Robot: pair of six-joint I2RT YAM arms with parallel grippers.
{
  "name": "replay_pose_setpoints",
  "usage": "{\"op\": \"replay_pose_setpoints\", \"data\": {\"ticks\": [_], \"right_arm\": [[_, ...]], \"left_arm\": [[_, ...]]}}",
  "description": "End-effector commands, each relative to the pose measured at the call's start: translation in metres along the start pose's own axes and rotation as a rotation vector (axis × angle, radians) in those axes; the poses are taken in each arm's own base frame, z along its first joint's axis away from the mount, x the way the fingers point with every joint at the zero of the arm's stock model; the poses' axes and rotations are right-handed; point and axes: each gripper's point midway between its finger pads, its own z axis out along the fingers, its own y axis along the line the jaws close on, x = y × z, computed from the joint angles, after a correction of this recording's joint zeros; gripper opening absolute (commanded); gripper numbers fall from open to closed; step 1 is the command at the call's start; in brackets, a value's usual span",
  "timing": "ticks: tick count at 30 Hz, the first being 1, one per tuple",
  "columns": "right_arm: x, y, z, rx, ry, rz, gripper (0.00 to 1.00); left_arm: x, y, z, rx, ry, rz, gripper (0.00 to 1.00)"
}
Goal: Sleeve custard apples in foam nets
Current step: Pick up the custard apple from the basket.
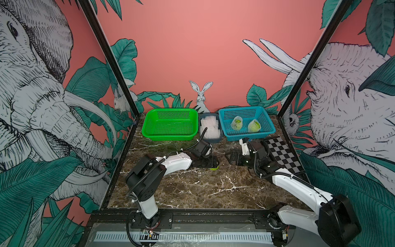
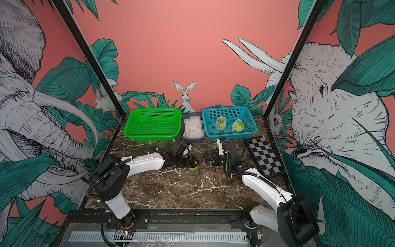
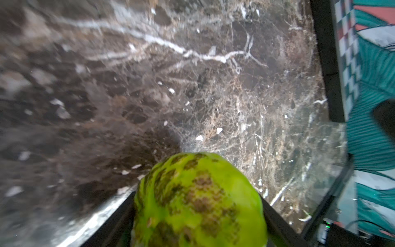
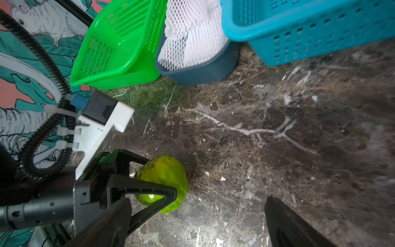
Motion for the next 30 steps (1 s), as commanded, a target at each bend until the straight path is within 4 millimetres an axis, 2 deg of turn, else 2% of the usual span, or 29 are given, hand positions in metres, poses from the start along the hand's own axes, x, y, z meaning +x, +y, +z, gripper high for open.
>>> {"op": "replay_pose_setpoints", "data": {"ticks": [1, 2, 4, 10, 14, 18, 22, 30], "right_arm": [[-0.014, 0.023, -0.008, -0.146, -0.108, -0.033, 0.99], [-0.013, 0.024, -0.010, -0.158, -0.118, -0.053, 0.99], [-0.013, 0.030, -0.013, -0.193, -0.133, -0.107, 0.98], [-0.013, 0.058, -0.021, -0.355, -0.219, -0.225, 0.98], [-0.008, 0.068, -0.019, -0.395, -0.265, -0.283, 0.99], [-0.014, 0.079, -0.019, -0.391, -0.293, -0.346, 0.99], [-0.019, 0.084, -0.013, -0.342, -0.270, -0.414, 0.99], [-0.033, 0.096, -0.002, -0.352, -0.279, -0.424, 0.99]], "left_arm": [[-0.033, -0.033, -0.021, 0.263, -0.117, -0.157, 0.73], [-0.034, -0.039, -0.024, 0.309, -0.126, -0.184, 0.73], [-0.049, -0.041, -0.037, 0.382, -0.152, -0.250, 0.73], [-0.064, -0.069, -0.061, 0.553, -0.181, -0.336, 0.73], [-0.074, -0.085, -0.077, 0.655, -0.206, -0.374, 0.72], [-0.074, -0.093, -0.086, 0.691, -0.188, -0.391, 0.72], [-0.067, -0.092, -0.089, 0.653, -0.174, -0.367, 0.72], [-0.065, -0.099, -0.096, 0.683, -0.170, -0.371, 0.72]]}}
